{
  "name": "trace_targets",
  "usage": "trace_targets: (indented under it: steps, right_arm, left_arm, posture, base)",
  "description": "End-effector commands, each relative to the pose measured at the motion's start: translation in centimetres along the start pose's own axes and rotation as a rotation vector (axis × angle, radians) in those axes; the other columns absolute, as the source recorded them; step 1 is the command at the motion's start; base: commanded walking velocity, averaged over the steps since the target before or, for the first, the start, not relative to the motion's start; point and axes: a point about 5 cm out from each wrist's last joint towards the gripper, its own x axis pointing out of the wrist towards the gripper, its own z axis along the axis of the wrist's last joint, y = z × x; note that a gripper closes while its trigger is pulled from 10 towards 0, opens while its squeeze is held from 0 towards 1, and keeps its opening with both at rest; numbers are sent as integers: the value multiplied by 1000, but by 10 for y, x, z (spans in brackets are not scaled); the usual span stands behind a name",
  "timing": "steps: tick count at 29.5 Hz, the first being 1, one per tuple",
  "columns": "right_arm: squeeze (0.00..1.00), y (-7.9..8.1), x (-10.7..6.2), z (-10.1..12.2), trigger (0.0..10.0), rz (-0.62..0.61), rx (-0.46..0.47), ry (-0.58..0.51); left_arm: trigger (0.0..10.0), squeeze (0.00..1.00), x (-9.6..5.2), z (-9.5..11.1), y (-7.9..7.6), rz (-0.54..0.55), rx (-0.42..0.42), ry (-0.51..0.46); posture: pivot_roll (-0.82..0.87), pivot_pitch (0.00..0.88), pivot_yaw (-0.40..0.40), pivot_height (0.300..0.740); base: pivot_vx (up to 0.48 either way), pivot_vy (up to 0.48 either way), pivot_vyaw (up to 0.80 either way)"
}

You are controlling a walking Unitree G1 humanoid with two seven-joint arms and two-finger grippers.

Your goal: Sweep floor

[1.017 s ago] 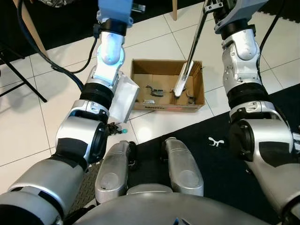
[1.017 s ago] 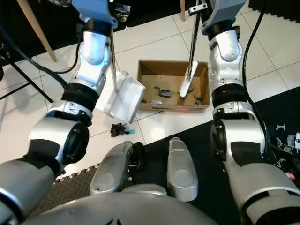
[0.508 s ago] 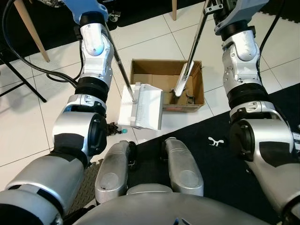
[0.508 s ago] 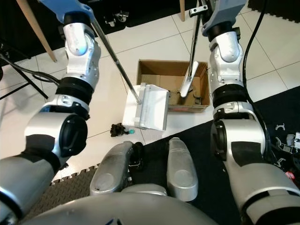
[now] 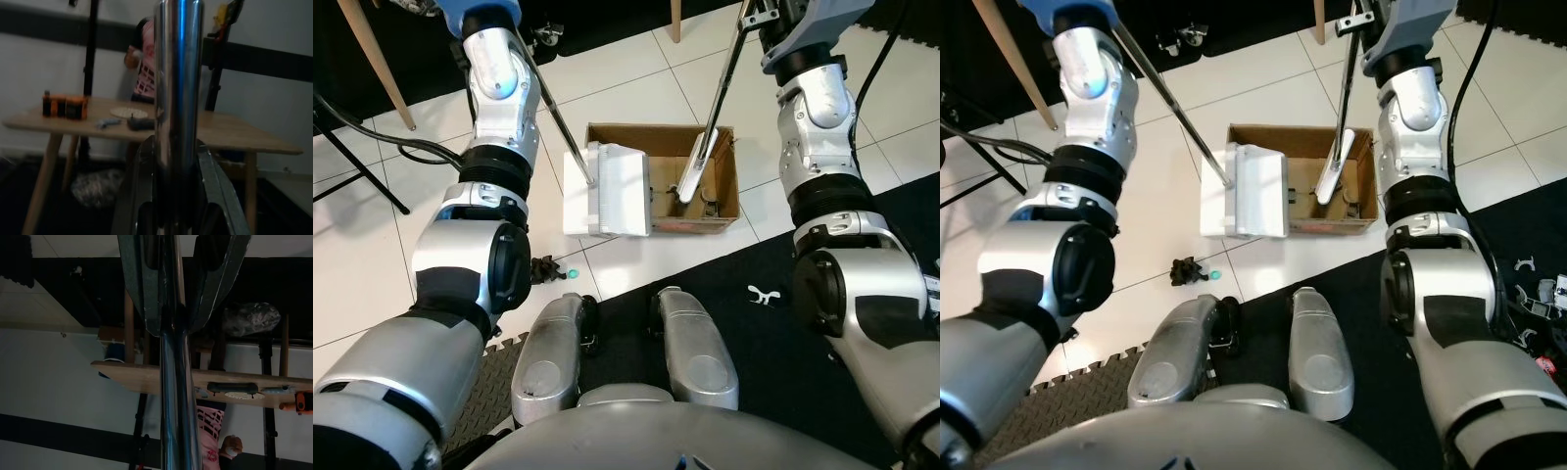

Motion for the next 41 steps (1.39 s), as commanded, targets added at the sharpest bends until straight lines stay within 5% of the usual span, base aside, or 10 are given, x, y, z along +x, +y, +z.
trace_targets:
  steps: [1, 5, 8, 18, 23, 25, 26, 30, 36, 41]
  right_arm:
    - [0, -1, 3, 6, 10000, 5, -22, -34]
    - [0, -1, 3, 5, 10000, 6, -21, -32]
    - [0, -1, 3, 5, 10000, 5, -21, -32]
    - [0, -1, 2, 5, 10000, 4, -22, -30]
    - [0, -1, 2, 4, 10000, 6, -21, -28]
    - [0, -1, 2, 4, 10000, 6, -21, -28]
    - [0, -1, 3, 4, 10000, 7, -22, -26]
    - [0, -1, 2, 3, 10000, 7, -23, -25]
    - [0, -1, 2, 2, 10000, 9, -22, -20]
    - [0, -1, 2, 2, 10000, 8, -21, -19]
  left_arm:
    - [10000, 0, 3, 18, -6, -114, 164, -182]
    - [10000, 0, -2, 14, -11, -144, 168, -168]
    - [10000, 0, -2, 6, -8, -94, 81, -71]
    - [10000, 0, 1, 7, -3, -59, 86, -75]
    - [10000, 0, 0, 10, -8, -94, 162, -130]
    - [10000, 0, 0, 8, -7, -69, 112, -91]
    - [10000, 0, 1, 2, -2, -8, 8, -7]
    - [10000, 0, 2, 3, 0, -15, 58, -30]
    - [10000, 0, 7, 1, 10, 63, -2, 16]
    - [10000, 0, 6, 3, 8, 29, 65, -20]
  posture:
    - [-83, 95, 17, 740]
    - [-80, 94, 16, 740]
    - [-79, 92, 18, 740]
    - [-80, 92, 19, 740]
    - [-79, 89, 18, 740]
    - [-79, 87, 18, 740]
    - [-81, 87, 17, 740]
    - [-80, 88, 17, 740]
    - [-80, 92, 15, 740]
    - [-78, 95, 13, 740]
  base:
    - [0, 0, 0]
    - [0, 0, 0]
    - [0, 0, 0]
    - [0, 0, 0]
    - [0, 0, 0]
    - [0, 0, 0]
    - [0, 0, 0]
    - [0, 0, 0]
    - [0, 0, 0]
    - [0, 0, 0]
